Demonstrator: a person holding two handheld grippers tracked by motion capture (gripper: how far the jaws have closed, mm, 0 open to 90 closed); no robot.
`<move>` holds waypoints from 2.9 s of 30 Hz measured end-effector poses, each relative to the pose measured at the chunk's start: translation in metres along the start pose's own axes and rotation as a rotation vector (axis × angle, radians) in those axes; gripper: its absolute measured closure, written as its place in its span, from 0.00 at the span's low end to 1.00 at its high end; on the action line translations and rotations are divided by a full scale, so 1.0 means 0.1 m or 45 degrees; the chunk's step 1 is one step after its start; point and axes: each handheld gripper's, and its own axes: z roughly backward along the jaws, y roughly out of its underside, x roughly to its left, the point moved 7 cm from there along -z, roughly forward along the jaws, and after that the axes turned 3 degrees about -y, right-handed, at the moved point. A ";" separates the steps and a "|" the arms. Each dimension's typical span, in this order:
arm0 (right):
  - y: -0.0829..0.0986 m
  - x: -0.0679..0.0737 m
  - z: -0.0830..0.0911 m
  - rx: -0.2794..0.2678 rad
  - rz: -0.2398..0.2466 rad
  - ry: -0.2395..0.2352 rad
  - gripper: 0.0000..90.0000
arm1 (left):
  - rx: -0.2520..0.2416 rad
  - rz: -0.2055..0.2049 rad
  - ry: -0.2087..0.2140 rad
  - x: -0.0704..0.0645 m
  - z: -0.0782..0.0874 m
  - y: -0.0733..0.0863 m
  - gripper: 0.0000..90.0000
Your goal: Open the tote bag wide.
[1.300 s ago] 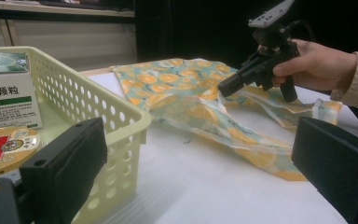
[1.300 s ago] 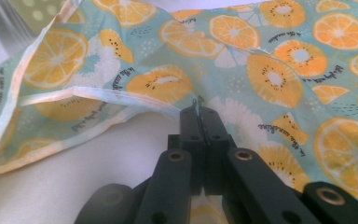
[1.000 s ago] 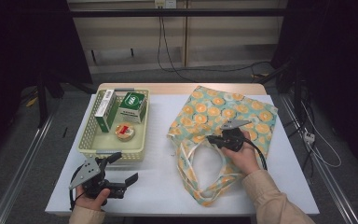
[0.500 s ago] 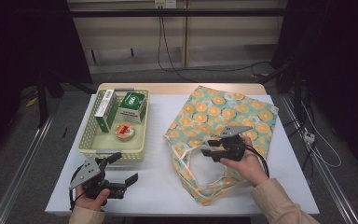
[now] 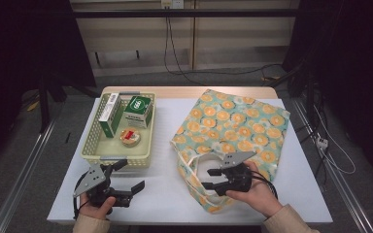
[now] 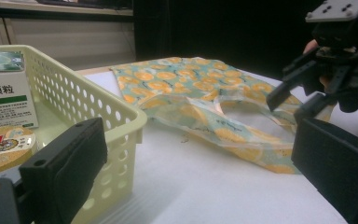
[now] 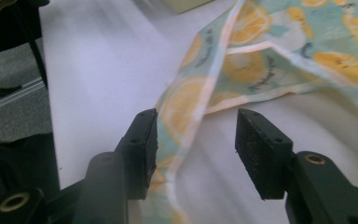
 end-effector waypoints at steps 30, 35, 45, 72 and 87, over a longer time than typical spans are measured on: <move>-0.01 0.27 -0.27 0.033 0.061 -0.168 0.98 | 0.000 -0.003 -0.002 0.01 0.00 0.00 0.03; -0.17 0.09 0.02 -0.032 0.029 -0.124 0.98 | -0.001 -0.001 -0.001 0.01 0.00 -0.01 0.03; -0.25 -0.05 0.16 -0.083 -0.026 -0.099 0.98 | -0.001 0.004 0.000 0.00 -0.01 -0.01 0.03; -0.26 -0.98 0.48 -0.132 -0.162 0.135 0.98 | -0.003 0.002 0.001 0.01 0.00 0.00 0.03; -0.17 -1.78 0.51 -0.235 -0.339 0.161 0.98 | 0.002 0.004 0.004 0.03 0.00 0.00 0.03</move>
